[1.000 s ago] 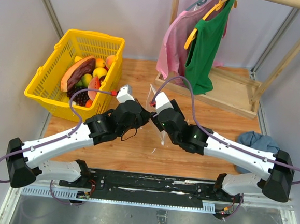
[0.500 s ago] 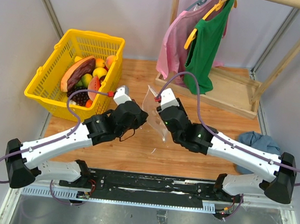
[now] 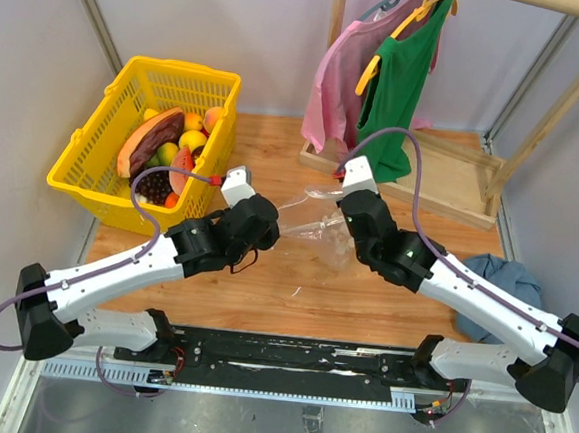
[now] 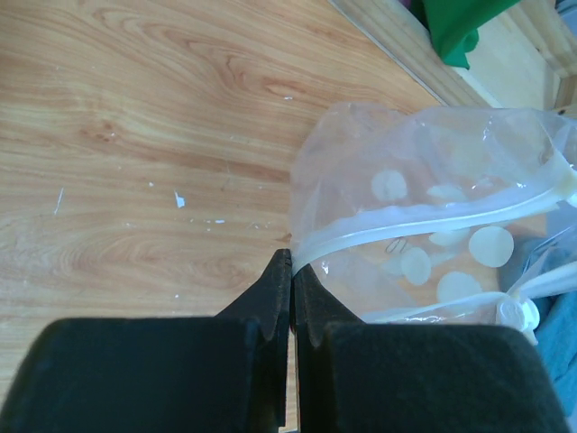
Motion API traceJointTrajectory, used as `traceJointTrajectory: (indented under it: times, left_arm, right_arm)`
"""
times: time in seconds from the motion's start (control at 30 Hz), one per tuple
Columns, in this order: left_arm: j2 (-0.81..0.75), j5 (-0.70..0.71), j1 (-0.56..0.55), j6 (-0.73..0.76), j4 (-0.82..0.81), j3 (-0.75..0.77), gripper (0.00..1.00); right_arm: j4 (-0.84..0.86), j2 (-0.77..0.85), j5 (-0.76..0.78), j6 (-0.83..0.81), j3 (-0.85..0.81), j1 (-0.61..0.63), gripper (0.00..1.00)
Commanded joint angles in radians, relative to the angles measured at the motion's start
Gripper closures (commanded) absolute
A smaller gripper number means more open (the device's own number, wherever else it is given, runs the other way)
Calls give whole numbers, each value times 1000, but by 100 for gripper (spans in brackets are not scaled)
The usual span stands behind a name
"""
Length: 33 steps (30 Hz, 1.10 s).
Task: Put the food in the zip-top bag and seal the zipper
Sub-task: Open the zipper of the food storage bag at the center of the board, then pick up the fake fruit from the bin.
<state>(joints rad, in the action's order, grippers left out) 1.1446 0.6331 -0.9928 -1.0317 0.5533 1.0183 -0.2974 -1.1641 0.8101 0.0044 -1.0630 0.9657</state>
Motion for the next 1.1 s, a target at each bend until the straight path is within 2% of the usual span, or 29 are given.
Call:
traceJointTrajectory:
  times: [0.0, 0.2, 0.27, 0.4, 0.47, 0.63, 0.8, 0.9, 1.07]
  left_arm:
    - [31, 39, -7, 100, -21, 34, 100]
    - [99, -104, -7, 203, -208, 28, 99]
    - [114, -158, -7, 225, -253, 34, 91]
    - [129, -214, -6, 256, -284, 59, 66]
    - [120, -223, -2, 266, -280, 72, 59]
    - [69, -254, 55, 291, -225, 105, 48]
    - [19, -235, 133, 343, -80, 196, 33]
    - [-8, -192, 180, 391, 2, 248, 28]
    - [-30, -185, 370, 460, 105, 314, 25]
  right_arm:
    - [-13, 46, -6, 12, 19, -60, 98]
    - [33, 4, -203, 15, 33, -58, 99]
    - [34, -12, -226, 23, 26, -58, 99]
    - [35, -33, -230, 26, 19, -55, 99]
    - [36, -33, -220, 28, 22, -52, 99]
    - [40, -29, -205, 31, 27, -45, 99]
    - [16, -41, -169, 31, 0, -42, 99]
    - [4, -42, -146, 30, -11, -41, 99]
    - [-12, -48, -134, 20, -34, -32, 99]
